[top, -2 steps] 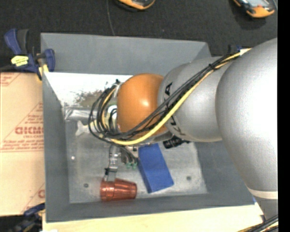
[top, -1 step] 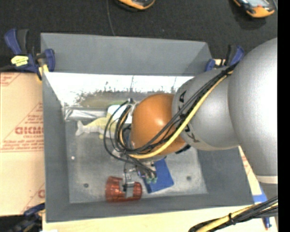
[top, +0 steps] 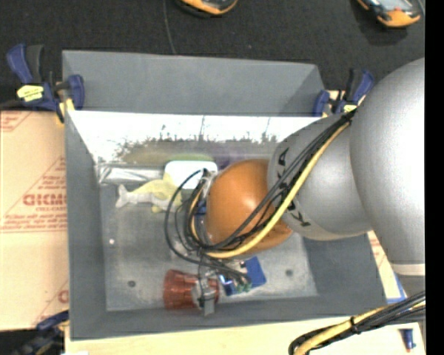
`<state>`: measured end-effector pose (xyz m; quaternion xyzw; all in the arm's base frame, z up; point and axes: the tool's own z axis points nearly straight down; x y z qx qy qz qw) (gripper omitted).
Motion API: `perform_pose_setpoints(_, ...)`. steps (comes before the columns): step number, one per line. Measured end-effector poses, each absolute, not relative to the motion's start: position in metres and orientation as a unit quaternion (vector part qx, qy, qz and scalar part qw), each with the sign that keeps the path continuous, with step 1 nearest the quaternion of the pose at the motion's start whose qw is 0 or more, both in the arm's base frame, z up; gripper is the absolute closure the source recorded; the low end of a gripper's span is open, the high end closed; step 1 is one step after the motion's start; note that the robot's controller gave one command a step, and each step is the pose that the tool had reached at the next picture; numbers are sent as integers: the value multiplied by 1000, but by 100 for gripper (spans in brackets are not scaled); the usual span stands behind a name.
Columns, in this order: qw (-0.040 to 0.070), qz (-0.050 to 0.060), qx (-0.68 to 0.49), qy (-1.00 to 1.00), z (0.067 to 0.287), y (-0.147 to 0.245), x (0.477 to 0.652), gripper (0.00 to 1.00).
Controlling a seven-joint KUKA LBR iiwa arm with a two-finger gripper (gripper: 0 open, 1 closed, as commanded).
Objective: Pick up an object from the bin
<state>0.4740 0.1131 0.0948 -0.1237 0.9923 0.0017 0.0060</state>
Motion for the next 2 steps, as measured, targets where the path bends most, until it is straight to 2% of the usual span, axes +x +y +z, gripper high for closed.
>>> perform_pose_setpoints(1, 4, 2, -57, 998, 83, 82, 489, 0)
perform_pose_setpoints(2, 3, 2, -67, 998, 78, 86, 487, 0)
